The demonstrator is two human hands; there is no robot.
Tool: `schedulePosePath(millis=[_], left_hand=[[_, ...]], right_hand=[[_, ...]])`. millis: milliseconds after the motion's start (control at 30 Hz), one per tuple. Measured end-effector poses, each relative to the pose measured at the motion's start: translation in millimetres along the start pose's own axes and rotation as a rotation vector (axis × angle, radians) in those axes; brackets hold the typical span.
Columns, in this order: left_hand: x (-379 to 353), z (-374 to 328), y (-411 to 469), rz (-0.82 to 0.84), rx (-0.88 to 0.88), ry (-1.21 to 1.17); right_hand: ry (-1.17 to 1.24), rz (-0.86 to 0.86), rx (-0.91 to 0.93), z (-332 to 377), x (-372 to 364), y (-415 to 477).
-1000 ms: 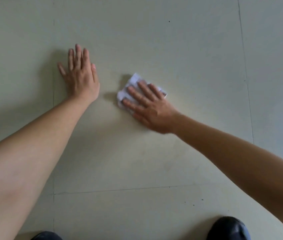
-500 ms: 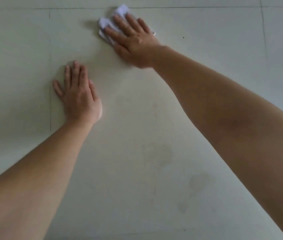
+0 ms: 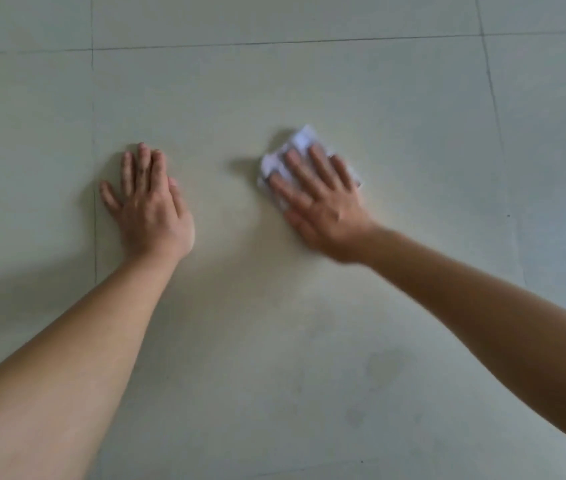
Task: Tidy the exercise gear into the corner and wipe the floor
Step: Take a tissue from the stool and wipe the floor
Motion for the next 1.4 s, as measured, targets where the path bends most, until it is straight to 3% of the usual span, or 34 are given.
schedulePosePath(millis=[133, 233, 300, 433, 500, 567, 767, 867, 967, 1033, 1133, 1233, 1300, 1400], left_hand=[[-1, 1, -1, -0.009, -0.008, -0.006], [-3, 4, 0, -0.003, -0.010, 0.002], [-3, 4, 2, -0.007, -0.023, 0.000], [-1, 7, 3, 0.007, 0.007, 0.009], [1, 4, 2, 0.015, 0.011, 0.026], [2, 1, 1, 0.029, 0.007, 0.022], [3, -3, 0, 0.044, 0.011, 0.013], [2, -5, -2, 0.048, -0.004, 0.018], [0, -6, -1, 0.072, -0.011, 0.033], [-1, -9, 1, 0.118, 0.021, 0.052], [3, -16, -15, 0.163, 0.045, 0.072], [0, -31, -67, 0.241, -0.051, 0.038], [-3, -36, -102, 0.273, -0.122, 0.048], [-7, -40, -130, 0.290, -0.156, 0.033]], right_hand=[[0.029, 0.005, 0.369, 25, 11, -43], [-0.175, -0.032, 0.377, -26, -3, -2], [-0.270, -0.048, 0.222, -80, -6, 40], [0.074, 0.253, -0.454, -179, -13, 91], [0.122, 0.311, -0.603, -183, -13, 94], [0.130, 0.306, -0.632, -157, -10, 83], [0.099, 0.063, -0.251, 11, 8, -36], [0.170, 0.068, -0.071, 86, 27, -108], [0.158, 0.083, 0.184, 97, 31, -138], [0.072, 0.062, 0.245, 68, 18, -135], [-0.023, 0.094, -0.098, -15, 0, -114], [0.122, 0.203, -0.521, -71, 3, -112], [0.192, 0.253, -0.668, -62, 6, -123], [0.158, 0.193, -0.692, 5, 20, -159]])
Point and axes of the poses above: each hand's wrist, its own y-axis towards the middle knuckle, its own x-axis out of the back of the hand, z = x × y, the point moved 7 cm from there along y, towards the middle knuckle, and after that the axes turned 14 degrees about -y, right-handed, at the moved point
